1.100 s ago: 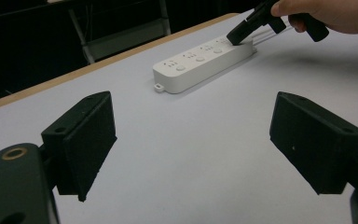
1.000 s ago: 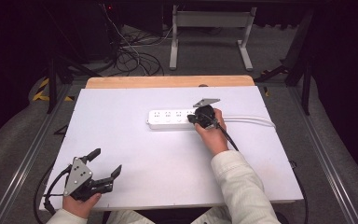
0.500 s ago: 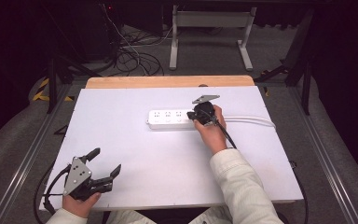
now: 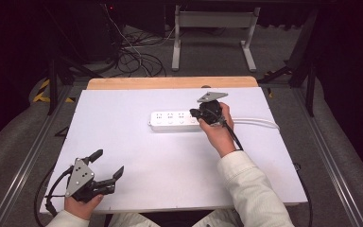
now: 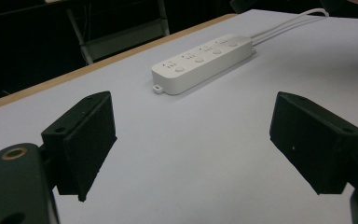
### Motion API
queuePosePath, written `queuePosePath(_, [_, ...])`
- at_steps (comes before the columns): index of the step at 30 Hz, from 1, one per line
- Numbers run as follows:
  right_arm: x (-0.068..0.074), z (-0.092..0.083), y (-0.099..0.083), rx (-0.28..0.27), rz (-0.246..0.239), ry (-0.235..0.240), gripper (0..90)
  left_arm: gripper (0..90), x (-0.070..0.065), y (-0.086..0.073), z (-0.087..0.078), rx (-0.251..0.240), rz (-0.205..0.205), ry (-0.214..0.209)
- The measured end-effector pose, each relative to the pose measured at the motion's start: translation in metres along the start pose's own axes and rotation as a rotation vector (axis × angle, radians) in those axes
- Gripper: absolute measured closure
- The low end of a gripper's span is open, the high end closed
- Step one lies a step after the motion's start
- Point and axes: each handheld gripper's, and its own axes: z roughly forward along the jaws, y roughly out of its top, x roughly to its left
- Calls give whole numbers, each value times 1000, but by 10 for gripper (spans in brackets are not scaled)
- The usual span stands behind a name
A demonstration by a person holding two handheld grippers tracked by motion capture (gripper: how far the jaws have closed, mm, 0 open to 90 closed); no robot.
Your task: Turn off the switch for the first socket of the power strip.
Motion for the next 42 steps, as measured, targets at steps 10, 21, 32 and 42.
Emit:
queuePosePath(10, [4,-14,4,-29,-17,8,900,151,-1,0,1,3,1,-4])
queuePosePath(21, [4,-28,6,-71,-11,42,599,150,0,0,0,4,8,1])
queuePosePath(32, [13,-58,5,-114,-40,91,458,150,-1,1,0,1,3,0])
queuePosePath(42, [15,-96,-11,-144,-22,153,320,150,-2,1,-1,0,-2,2])
